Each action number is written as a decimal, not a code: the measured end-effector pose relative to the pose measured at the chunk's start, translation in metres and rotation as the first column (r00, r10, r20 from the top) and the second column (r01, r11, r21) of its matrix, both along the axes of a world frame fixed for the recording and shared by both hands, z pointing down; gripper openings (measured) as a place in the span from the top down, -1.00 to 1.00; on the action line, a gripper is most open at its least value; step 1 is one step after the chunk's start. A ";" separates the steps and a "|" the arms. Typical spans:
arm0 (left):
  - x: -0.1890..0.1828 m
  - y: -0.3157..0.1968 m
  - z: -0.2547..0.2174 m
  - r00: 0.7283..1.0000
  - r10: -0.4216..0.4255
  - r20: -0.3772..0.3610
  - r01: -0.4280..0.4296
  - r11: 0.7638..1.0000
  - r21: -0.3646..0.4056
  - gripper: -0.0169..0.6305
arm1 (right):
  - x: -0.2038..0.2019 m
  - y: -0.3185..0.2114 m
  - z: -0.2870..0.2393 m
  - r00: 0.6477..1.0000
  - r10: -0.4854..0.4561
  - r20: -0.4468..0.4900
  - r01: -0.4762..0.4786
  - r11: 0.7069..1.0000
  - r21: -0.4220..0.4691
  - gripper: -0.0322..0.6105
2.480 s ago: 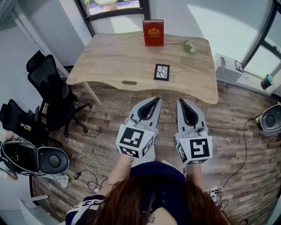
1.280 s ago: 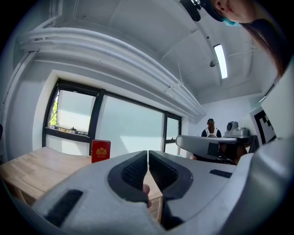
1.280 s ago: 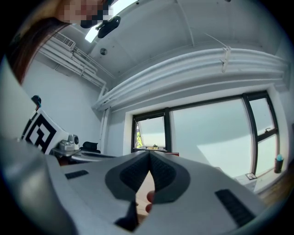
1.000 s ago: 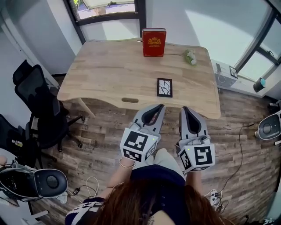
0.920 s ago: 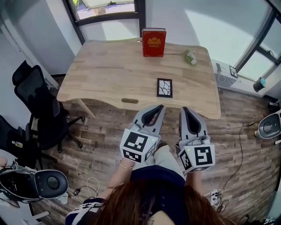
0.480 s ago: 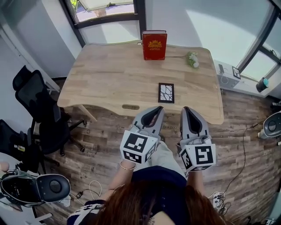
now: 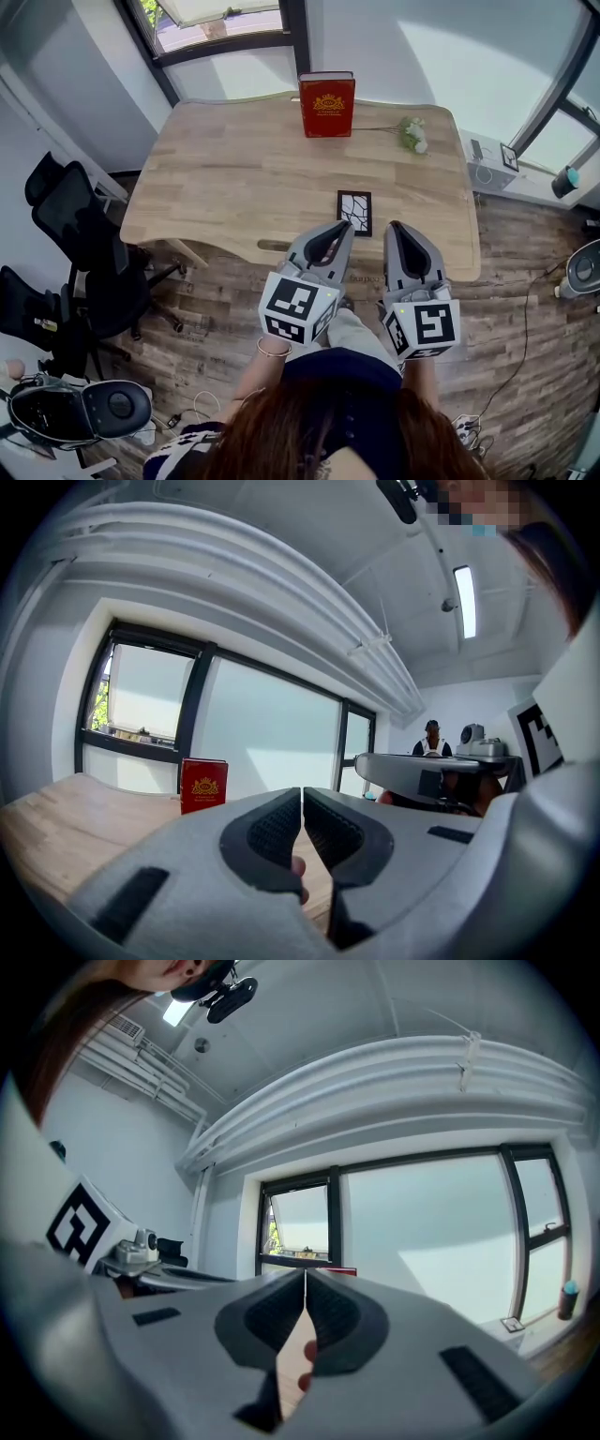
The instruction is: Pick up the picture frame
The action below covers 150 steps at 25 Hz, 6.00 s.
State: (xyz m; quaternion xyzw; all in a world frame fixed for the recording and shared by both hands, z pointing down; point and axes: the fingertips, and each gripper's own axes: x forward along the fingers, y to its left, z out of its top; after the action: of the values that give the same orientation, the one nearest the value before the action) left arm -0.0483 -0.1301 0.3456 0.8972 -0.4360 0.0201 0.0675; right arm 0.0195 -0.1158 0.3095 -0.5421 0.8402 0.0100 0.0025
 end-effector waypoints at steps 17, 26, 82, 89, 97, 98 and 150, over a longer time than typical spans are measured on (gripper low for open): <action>0.006 -0.069 0.040 0.999 0.002 0.038 0.001 0.997 -0.080 0.84 | 0.006 -0.078 0.045 0.998 -0.032 -0.060 0.024 0.992 -0.127 0.82; 0.004 -0.103 0.082 0.999 -0.015 0.037 0.021 0.982 -0.185 0.84 | 0.012 -0.114 0.090 0.992 -0.071 -0.108 0.043 0.970 -0.239 0.81; -0.006 -0.162 0.325 0.990 -0.043 0.133 0.123 0.715 -0.688 0.51 | 0.017 -0.186 0.340 0.949 -0.291 -0.121 0.109 0.662 -0.741 0.49; -0.008 -0.158 0.336 0.990 -0.048 0.134 0.129 0.697 -0.705 0.51 | 0.013 -0.183 0.353 0.955 -0.280 -0.100 0.107 0.636 -0.765 0.47; -0.006 -0.158 0.345 0.990 -0.047 0.130 0.127 0.681 -0.721 0.51 | 0.014 -0.181 0.368 0.967 -0.241 -0.077 0.085 0.595 -0.799 0.45; -0.005 -0.158 0.346 0.991 -0.045 0.130 0.125 0.680 -0.722 0.51 | 0.015 -0.182 0.370 0.969 -0.237 -0.074 0.083 0.591 -0.802 0.45; -0.002 -0.137 0.294 0.977 -0.155 0.144 0.211 0.781 -0.588 0.68 | 0.024 -0.157 0.322 0.988 -0.083 -0.126 -0.021 0.754 -0.657 0.58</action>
State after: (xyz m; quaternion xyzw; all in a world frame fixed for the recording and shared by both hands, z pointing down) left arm -0.0503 -0.2675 0.6399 0.7812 -0.4948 0.1897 0.3302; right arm 0.0433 -0.2731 0.6311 -0.4921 0.7971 -0.2453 -0.2498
